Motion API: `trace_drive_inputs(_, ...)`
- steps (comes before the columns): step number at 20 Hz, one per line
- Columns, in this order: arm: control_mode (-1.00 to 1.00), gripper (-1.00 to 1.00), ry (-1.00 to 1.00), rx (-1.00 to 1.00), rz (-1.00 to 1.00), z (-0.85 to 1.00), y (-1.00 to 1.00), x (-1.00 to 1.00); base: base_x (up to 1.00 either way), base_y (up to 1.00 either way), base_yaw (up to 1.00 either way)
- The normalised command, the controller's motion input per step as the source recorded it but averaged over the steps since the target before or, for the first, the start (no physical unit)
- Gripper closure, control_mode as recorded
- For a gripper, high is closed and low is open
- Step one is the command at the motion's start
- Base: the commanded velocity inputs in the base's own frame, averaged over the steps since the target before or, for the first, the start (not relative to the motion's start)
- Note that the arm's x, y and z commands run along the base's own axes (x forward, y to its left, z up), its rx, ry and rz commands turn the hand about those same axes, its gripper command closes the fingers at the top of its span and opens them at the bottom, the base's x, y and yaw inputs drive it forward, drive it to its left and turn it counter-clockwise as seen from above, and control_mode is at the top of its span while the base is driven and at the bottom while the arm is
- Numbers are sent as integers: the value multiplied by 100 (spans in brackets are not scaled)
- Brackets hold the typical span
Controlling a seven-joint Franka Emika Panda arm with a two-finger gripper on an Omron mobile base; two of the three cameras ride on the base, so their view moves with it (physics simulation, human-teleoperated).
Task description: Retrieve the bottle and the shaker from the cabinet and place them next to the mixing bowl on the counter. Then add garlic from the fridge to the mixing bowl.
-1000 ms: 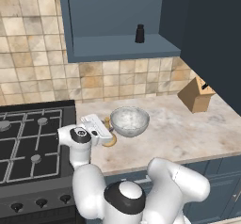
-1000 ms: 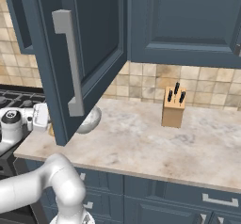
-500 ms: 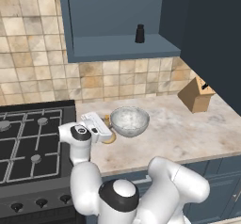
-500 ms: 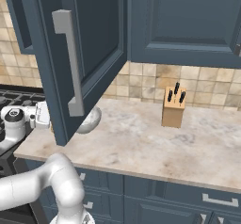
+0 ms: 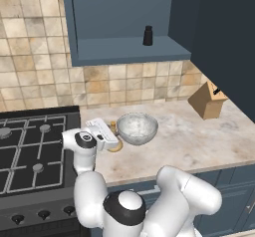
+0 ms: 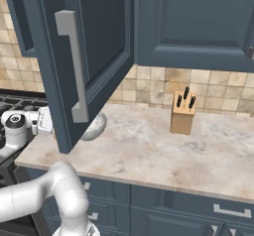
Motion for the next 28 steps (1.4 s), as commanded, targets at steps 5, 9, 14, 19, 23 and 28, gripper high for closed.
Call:
trace_drive_inputs(5, -100, -100, 0, 0, 0, 0, 0, 0, 0, 0, 0)
trace_drive_inputs(9, -100, -100, 1, 0, 0, 0, 2, 0, 0, 0, 0)
trace_drive_inputs(14, -100, -100, 11, -1, 0, 2, 22, 0, 0, 0, 0)
trace_drive_inputs(19, -100, -100, 26, 0, -1, 3, 2, -3, 0, 0, 0)
trace_drive_inputs(23, -100, -100, 23, 0, -1, 11, 4, -22, 0, 0, 0)
trace_drive_inputs(28, -100, -100, 13, 0, 0, 13, 23, -40, 0, 0, 0)
